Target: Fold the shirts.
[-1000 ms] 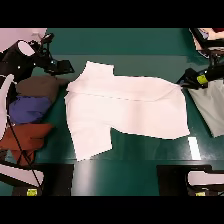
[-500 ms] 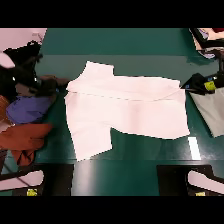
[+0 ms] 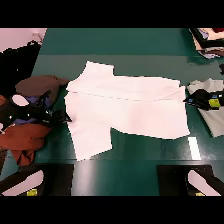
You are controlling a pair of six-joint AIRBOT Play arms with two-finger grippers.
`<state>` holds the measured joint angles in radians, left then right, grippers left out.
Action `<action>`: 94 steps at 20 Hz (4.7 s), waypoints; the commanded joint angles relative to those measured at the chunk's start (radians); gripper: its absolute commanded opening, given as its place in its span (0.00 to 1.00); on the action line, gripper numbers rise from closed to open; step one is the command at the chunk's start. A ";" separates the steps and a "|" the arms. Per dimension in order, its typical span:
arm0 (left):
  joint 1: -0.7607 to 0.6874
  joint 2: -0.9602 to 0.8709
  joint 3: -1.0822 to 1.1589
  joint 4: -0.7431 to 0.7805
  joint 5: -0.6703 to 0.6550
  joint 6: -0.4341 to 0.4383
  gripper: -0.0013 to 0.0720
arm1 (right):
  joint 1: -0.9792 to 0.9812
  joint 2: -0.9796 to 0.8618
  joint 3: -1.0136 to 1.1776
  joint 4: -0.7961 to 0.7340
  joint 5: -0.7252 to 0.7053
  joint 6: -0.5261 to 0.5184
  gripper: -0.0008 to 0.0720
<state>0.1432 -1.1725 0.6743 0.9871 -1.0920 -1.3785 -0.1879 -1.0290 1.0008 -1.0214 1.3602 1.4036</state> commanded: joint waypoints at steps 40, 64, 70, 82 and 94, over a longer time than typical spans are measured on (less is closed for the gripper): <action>0.003 0.229 0.446 -0.068 -0.037 0.090 0.05 | 0.093 0.108 -0.098 -0.078 -0.139 0.035 0.03; 0.002 0.210 1.066 -0.138 -0.151 0.000 0.05 | -0.164 -0.040 0.931 -0.087 0.246 0.039 0.03; 0.002 -0.168 0.966 -0.134 -0.173 0.026 0.05 | 0.101 -0.361 0.674 -0.369 0.219 0.055 0.03; -0.057 -0.505 0.996 -0.098 0.110 0.114 0.05 | 0.130 -0.787 0.983 -0.359 0.085 0.097 0.03; -0.098 -0.505 0.776 0.177 0.002 0.011 0.06 | 0.205 -0.529 0.403 -0.359 -0.073 0.099 0.03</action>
<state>0.0490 -1.6772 1.5166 1.1427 -1.1145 -1.3495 -0.0097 -1.6096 1.5379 -1.3872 1.3544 1.5009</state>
